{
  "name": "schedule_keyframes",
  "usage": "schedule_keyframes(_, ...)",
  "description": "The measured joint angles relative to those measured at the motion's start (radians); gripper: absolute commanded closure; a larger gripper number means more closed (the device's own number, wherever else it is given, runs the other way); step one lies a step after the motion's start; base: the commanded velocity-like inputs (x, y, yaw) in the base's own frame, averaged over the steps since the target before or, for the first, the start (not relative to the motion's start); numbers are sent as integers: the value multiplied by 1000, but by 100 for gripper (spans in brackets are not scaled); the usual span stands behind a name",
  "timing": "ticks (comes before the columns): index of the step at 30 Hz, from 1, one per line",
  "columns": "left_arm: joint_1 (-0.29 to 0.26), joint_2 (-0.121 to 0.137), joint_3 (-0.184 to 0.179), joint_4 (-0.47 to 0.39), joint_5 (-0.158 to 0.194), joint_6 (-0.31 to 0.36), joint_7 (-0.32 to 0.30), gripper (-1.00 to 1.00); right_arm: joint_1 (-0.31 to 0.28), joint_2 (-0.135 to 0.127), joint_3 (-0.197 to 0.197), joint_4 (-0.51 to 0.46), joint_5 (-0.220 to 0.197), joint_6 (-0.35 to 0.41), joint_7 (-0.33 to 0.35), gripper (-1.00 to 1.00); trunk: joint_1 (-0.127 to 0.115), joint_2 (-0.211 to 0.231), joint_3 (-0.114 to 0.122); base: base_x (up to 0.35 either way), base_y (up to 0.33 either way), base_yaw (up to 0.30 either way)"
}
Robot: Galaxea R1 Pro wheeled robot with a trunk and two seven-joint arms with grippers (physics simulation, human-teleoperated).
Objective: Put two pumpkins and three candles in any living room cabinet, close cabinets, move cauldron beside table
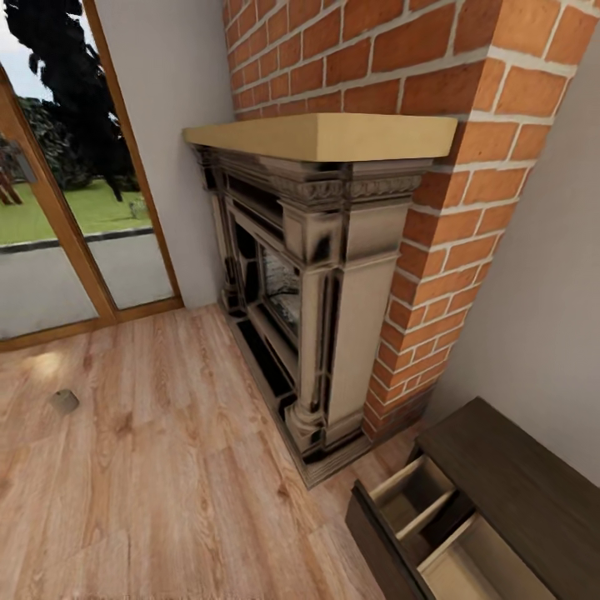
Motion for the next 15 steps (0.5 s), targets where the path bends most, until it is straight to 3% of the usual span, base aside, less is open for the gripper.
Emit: schedule_keyframes(15,0,0,0,0,0,0,0,-100,0,1,0,0,0,-2,0,-100,0,0,0,0,0,285)
